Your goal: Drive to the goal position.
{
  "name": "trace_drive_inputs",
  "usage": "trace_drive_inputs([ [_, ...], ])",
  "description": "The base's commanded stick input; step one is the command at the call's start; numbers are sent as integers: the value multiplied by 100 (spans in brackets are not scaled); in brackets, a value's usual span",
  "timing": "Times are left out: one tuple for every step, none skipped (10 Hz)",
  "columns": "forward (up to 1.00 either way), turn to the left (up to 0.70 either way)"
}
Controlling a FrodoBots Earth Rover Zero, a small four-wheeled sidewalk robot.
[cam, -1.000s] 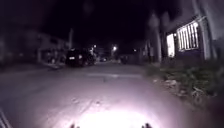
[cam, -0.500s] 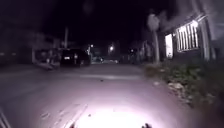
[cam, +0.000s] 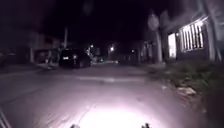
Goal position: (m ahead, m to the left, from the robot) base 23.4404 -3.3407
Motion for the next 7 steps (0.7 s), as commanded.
trace_drive_inputs([
  [70, 0],
  [70, 0],
  [70, 0],
  [70, -5],
  [70, -12],
  [70, -32],
  [70, -2],
])
